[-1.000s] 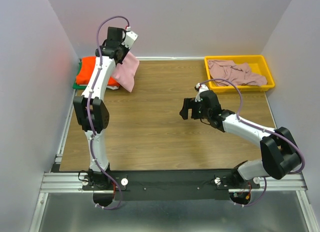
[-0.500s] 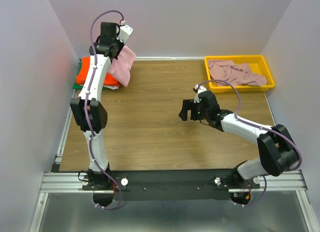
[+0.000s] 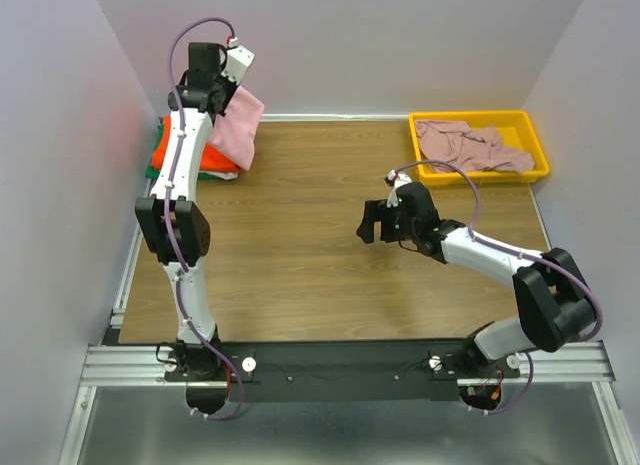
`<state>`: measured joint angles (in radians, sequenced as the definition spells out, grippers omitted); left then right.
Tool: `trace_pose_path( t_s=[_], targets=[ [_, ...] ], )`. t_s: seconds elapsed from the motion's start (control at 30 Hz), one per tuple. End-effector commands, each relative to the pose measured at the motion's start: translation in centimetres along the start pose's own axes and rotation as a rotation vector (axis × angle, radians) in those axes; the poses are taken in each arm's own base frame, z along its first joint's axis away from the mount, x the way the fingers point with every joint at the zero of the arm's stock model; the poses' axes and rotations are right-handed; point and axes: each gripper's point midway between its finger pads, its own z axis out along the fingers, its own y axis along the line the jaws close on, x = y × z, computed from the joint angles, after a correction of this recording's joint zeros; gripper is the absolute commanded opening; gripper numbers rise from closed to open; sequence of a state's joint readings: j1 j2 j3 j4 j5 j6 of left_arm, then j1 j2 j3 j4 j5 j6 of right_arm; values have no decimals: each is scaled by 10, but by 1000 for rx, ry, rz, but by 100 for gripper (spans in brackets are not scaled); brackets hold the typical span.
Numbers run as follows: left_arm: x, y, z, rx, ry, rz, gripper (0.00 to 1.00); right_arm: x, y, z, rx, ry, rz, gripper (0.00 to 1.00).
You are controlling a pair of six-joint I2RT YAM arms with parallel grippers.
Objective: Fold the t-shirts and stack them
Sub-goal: Neatly place the folded tshirt to the corner, then reset both grippers
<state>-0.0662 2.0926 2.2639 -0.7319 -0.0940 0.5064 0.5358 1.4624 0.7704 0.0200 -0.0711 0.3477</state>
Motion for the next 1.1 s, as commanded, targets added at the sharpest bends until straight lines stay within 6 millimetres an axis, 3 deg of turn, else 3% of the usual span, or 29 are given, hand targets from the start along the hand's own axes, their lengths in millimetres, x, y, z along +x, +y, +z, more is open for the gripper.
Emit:
trace_pose_path(
  t_s=[0.0, 0.23, 0.33, 0.37, 0.53, 0.57, 0.6, 0.63, 0.67, 0.7, 0.77, 0.93, 0.97, 1.0, 1.07],
  targets=[
    [-19, 30, -16, -51, -88, -15, 0, 10, 3, 3, -19, 32, 4, 95],
    [-6, 40, 2, -79, -68, -36, 0, 13, 5, 5, -31, 41, 7, 95],
    [-1, 35, 13, -66, -58, -41, 0, 13, 5, 5, -32, 43, 6, 95],
    [15, 46, 16, -75, -33, -57, 0, 13, 5, 5, -34, 42, 6, 95],
    [49, 47, 40, -65, 29, -96, 2, 14, 7, 5, -42, 47, 6, 95],
    [56, 51, 44, -77, 42, -113, 11, 13, 8, 4, -45, 44, 3, 95],
    [66, 59, 47, -99, 59, -138, 37, 14, 7, 3, -44, 46, 6, 95],
    [77, 64, 53, -121, 78, -183, 49, 13, 7, 2, -45, 41, 4, 95],
    [84, 76, 55, -173, 95, -210, 78, 12, 8, 2, -49, 38, 2, 96],
    [94, 85, 58, -203, 109, -250, 97, 12, 9, 1, -51, 37, 1, 96],
    [99, 101, 54, -284, 127, -270, 98, 10, 10, -1, -52, 28, 1, 96],
    [73, 124, 17, -418, 56, -342, 98, 6, 10, -4, -50, 14, -1, 96],
    [75, 108, 20, -394, 61, -355, 98, 5, 9, -5, -47, 8, -2, 96],
    [62, 110, 3, -408, 18, -374, 98, 3, 9, -6, -44, 3, -2, 96],
    [44, 96, -7, -410, -51, -418, 98, 1, 6, -7, -29, -9, -1, 96]
  ],
)
